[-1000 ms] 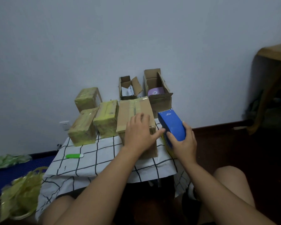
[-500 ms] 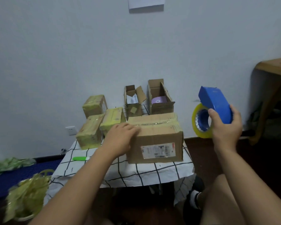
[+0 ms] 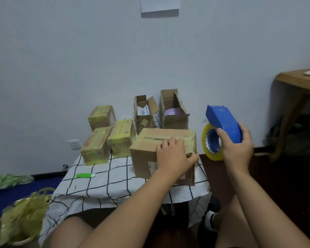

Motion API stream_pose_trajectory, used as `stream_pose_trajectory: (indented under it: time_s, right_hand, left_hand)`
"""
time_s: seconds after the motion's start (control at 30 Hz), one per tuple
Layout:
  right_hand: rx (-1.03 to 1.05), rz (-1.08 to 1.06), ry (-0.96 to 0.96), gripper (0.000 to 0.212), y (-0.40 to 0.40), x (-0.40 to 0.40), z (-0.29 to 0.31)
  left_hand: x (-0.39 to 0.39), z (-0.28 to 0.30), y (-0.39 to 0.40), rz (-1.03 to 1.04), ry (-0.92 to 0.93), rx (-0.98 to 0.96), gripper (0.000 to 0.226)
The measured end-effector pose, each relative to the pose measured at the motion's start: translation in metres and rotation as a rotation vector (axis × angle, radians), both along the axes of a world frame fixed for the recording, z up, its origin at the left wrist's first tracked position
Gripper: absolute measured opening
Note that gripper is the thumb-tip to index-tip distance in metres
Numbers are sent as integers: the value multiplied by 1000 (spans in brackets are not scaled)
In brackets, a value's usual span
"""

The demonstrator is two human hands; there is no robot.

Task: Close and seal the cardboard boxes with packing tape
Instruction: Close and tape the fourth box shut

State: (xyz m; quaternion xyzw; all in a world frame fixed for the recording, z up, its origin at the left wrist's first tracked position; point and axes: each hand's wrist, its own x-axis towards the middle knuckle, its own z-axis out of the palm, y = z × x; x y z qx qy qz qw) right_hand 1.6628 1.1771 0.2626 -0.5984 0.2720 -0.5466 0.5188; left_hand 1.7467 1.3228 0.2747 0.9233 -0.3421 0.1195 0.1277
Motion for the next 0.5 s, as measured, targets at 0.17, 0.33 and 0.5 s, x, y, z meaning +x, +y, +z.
stream_pose_trajectory:
  time_s: [0.17, 0.33, 0.5]
  right_hand:
    - [-18, 68, 24, 62, -1, -7, -1]
    - [-7, 143, -1, 54, 13, -9, 3]
    - [-10, 314, 4, 49, 31, -3, 15]
  left_hand:
    - [29, 10, 63, -271, 17, 67, 25]
    - [59, 6, 125, -292, 72, 28, 41]
    - [68, -10, 137, -180, 9, -101, 51]
